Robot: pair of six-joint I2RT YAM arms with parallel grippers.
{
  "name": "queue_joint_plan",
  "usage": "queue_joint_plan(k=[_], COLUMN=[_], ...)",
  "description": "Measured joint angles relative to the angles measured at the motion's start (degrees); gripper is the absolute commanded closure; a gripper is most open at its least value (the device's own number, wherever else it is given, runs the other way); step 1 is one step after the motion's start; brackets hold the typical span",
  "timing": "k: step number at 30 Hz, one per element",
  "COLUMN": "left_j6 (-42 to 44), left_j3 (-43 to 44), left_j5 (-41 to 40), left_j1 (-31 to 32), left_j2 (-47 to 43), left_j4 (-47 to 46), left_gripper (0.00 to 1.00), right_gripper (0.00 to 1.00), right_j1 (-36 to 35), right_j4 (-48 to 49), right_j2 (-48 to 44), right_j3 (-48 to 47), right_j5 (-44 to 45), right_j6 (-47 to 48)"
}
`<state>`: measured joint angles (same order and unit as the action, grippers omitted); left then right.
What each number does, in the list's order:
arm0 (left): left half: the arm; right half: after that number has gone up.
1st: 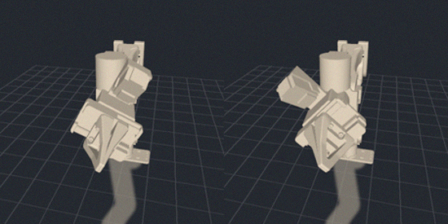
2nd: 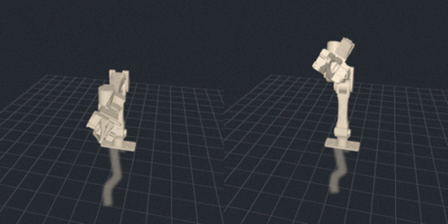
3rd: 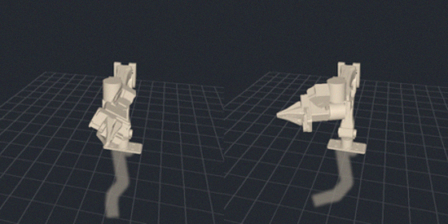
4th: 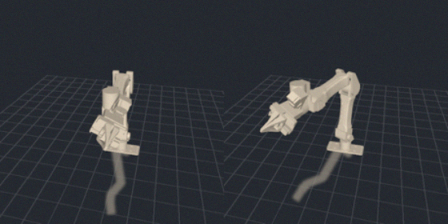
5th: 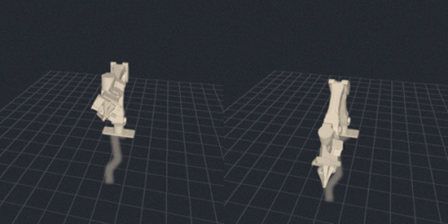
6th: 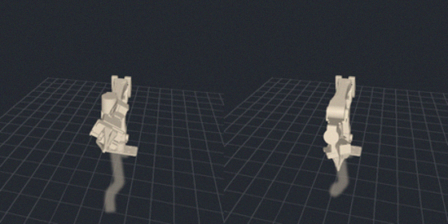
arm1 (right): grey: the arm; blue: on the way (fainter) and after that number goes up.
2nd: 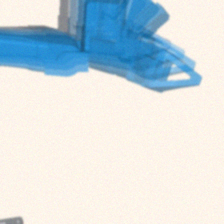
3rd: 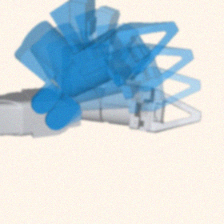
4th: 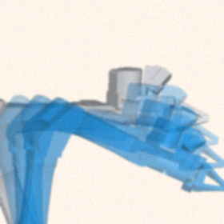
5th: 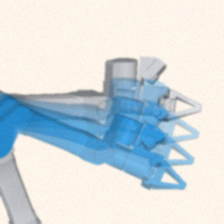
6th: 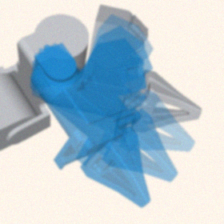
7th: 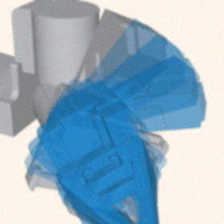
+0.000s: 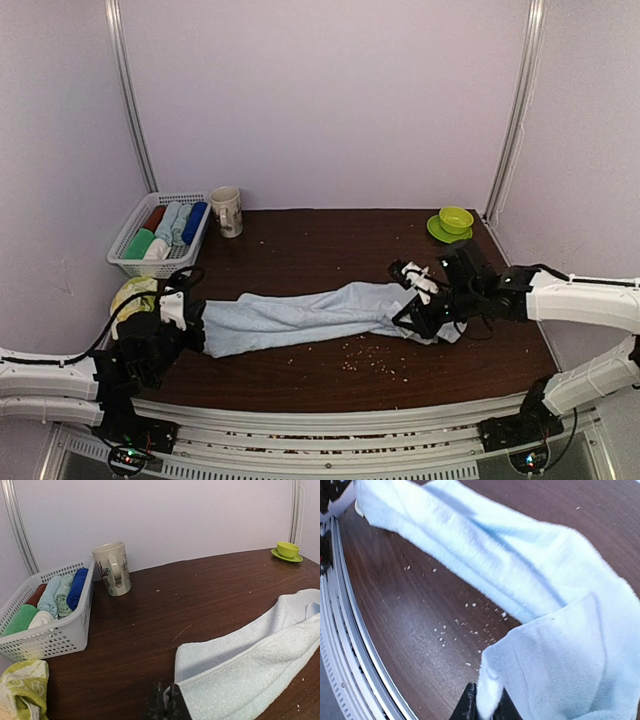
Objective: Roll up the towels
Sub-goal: Flatten out the towel at the center of the board.
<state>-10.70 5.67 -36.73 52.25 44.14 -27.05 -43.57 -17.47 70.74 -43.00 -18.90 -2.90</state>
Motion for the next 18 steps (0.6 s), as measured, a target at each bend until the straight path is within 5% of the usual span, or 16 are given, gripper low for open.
queue_joint_plan(k=[7, 18], left_j6=[-0.3, -0.4], left_j3=[0.0, 0.0], left_j5=[-0.7, -1.0], left_j1=[0.0, 0.0], left_j2=[-0.2, -0.8], left_j4=[0.2, 0.5], left_gripper=[1.00, 1.00], right_gripper=[0.72, 0.38], right_j1=[-12.6, -24.9], right_j4=[-4.4, -12.4], right_j2=[10.4, 16.1], right_j3=[-4.5, -12.9], right_j5=[12.9, 32.8], right_j6=[-1.4, -6.6])
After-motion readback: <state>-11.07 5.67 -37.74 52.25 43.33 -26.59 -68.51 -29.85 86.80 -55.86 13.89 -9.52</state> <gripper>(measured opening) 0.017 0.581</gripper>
